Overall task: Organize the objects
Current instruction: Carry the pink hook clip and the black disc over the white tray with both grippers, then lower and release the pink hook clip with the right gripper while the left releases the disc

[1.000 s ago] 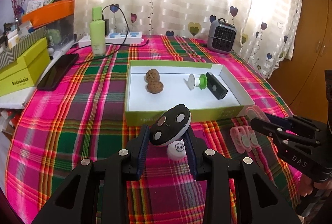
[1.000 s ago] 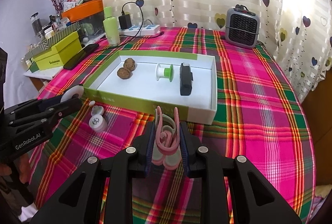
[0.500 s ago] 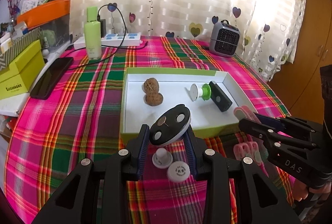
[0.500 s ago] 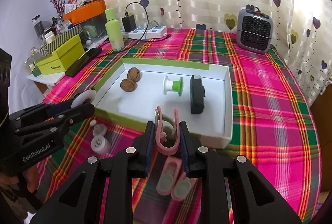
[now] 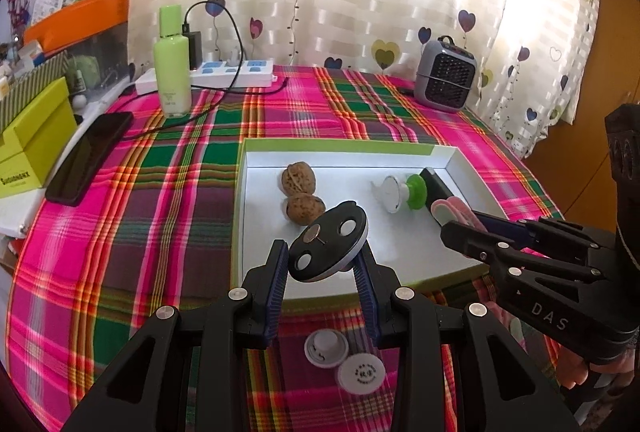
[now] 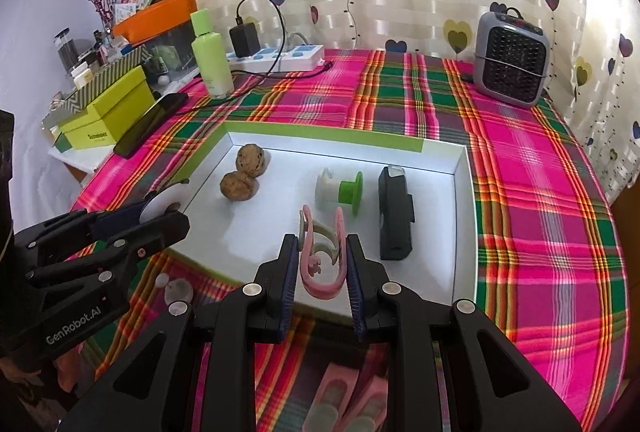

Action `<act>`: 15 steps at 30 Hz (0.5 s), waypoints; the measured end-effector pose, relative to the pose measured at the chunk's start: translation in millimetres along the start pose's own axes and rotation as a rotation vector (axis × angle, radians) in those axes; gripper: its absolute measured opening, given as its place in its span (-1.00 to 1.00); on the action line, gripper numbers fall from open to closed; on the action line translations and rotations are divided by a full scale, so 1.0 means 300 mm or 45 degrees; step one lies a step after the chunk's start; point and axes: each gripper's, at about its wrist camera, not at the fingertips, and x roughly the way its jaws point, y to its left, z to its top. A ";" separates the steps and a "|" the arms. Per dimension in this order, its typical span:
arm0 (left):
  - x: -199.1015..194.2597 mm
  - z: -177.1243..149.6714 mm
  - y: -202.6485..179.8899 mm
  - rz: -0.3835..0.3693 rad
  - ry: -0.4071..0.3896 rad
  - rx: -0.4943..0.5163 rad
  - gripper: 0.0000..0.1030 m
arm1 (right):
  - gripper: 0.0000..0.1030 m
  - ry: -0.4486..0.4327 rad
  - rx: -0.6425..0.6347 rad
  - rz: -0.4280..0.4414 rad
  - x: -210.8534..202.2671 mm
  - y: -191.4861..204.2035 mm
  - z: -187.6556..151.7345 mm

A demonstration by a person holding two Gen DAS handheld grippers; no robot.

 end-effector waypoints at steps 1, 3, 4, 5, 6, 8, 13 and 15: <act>0.008 0.002 0.002 0.003 0.006 -0.001 -0.39 | -0.53 0.005 0.002 -0.001 0.008 -0.003 0.004; 0.021 0.007 0.003 0.004 0.013 0.000 -0.39 | -0.53 0.014 0.001 0.000 0.021 -0.007 0.007; 0.029 0.010 0.004 0.010 0.017 0.002 -0.39 | -0.53 0.020 0.001 0.000 0.028 -0.008 0.010; 0.035 0.012 0.004 0.013 0.019 0.004 -0.39 | -0.53 0.027 0.003 0.001 0.036 -0.011 0.011; 0.041 0.014 0.006 0.014 0.022 0.006 -0.39 | -0.53 0.033 0.004 0.001 0.044 -0.014 0.011; 0.052 0.018 0.007 0.020 0.030 0.011 -0.39 | -0.53 0.043 0.006 0.000 0.055 -0.020 0.010; 0.082 0.026 0.001 0.027 0.042 0.026 -0.39 | -0.53 0.076 0.012 0.009 0.087 -0.035 0.012; 0.091 0.028 -0.001 0.026 0.047 0.030 -0.39 | -0.53 0.087 0.007 0.011 0.098 -0.036 0.012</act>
